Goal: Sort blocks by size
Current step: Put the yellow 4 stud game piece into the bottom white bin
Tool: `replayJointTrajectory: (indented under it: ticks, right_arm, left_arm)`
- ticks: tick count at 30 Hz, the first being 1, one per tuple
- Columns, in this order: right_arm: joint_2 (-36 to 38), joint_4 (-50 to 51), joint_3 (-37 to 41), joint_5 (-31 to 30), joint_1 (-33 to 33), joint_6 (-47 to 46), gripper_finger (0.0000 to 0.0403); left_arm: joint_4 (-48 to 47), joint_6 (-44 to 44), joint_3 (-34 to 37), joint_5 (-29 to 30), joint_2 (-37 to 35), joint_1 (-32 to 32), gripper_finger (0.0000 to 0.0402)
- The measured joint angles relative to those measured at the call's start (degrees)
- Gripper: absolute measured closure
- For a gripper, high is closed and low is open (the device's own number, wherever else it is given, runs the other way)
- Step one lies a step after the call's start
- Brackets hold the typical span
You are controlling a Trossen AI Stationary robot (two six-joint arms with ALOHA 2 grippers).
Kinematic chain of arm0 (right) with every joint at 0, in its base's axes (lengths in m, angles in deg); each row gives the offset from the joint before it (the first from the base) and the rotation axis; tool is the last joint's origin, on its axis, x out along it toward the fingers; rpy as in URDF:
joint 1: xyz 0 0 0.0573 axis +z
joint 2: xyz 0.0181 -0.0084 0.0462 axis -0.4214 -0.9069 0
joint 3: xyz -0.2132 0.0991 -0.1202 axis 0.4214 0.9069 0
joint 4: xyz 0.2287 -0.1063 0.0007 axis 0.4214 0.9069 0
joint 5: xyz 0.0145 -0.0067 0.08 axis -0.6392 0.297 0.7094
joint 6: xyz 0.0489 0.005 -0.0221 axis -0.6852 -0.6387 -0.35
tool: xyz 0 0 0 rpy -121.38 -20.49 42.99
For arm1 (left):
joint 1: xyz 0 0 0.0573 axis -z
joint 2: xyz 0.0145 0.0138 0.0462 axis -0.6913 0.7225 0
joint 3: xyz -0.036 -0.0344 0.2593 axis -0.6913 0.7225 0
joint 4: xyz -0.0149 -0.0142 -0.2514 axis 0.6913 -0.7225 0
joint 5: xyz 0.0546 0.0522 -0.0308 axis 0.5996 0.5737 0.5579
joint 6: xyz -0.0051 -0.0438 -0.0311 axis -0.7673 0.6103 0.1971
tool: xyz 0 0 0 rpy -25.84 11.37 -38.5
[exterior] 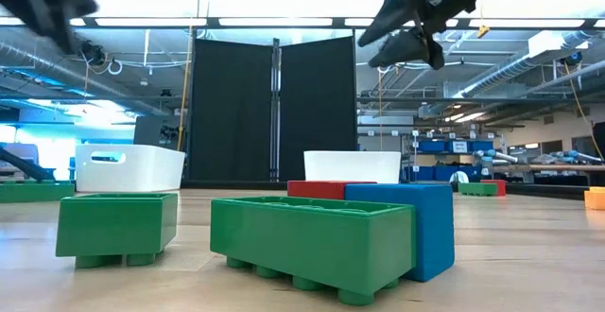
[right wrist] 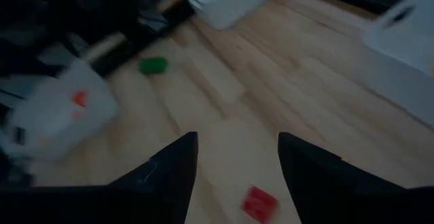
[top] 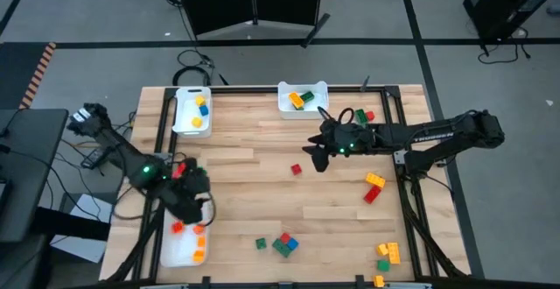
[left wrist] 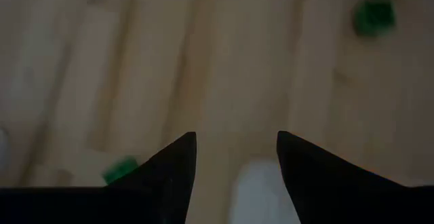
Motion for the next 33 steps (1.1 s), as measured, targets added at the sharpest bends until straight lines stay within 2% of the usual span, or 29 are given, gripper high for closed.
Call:
replayJointTrajectory:
  ticks: [8, 12, 16, 19, 23, 26, 29, 33]
  right_arm:
    - [-0.9, 24.3, -10.3, -11.0, 6.6, -1.3, 0.0211]
    - [-2.1, 35.1, -17.0, -12.9, 11.0, -7.9, 0.0219]
    - [-6.3, 50.0, -24.5, -13.1, 15.6, -19.0, 0.0227]
    - [-11.3, 64.0, -30.2, -9.9, 18.7, -30.3, 0.0233]
    - [-18.1, 78.7, -35.3, -0.4, 22.8, -45.3, 0.0238]
    - [-20.2, 76.6, -34.8, 5.5, 26.0, -50.7, 0.0239]
    - [-21.6, 76.6, -34.9, 6.4, 29.7, -58.9, 0.0239]
    - [-21.2, 78.4, -33.7, 7.3, 35.8, -74.8, 0.0239]
  left_arm:
    - [13.8, -25.1, 0.0, 1.0, 0.2, -14.9, 0.0188]
    - [15.5, -31.4, 0.0, 1.1, -0.1, -20.9, 0.0188]
    - [15.9, -35.2, 0.0, 1.1, -0.8, -24.5, 0.0188]
    - [16.8, -38.0, 0.1, 0.7, -1.3, -26.6, 0.0188]
    - [22.3, -41.6, 3.4, -2.5, -3.3, -29.5, 0.0188]
    - [29.2, -43.2, 8.3, -6.2, -6.0, -32.0, 0.0188]
    - [34.3, -43.3, 13.1, -10.3, -9.0, -33.9, 0.0188]
    - [38.4, -43.3, 17.8, -13.9, -11.6, -35.1, 0.0188]
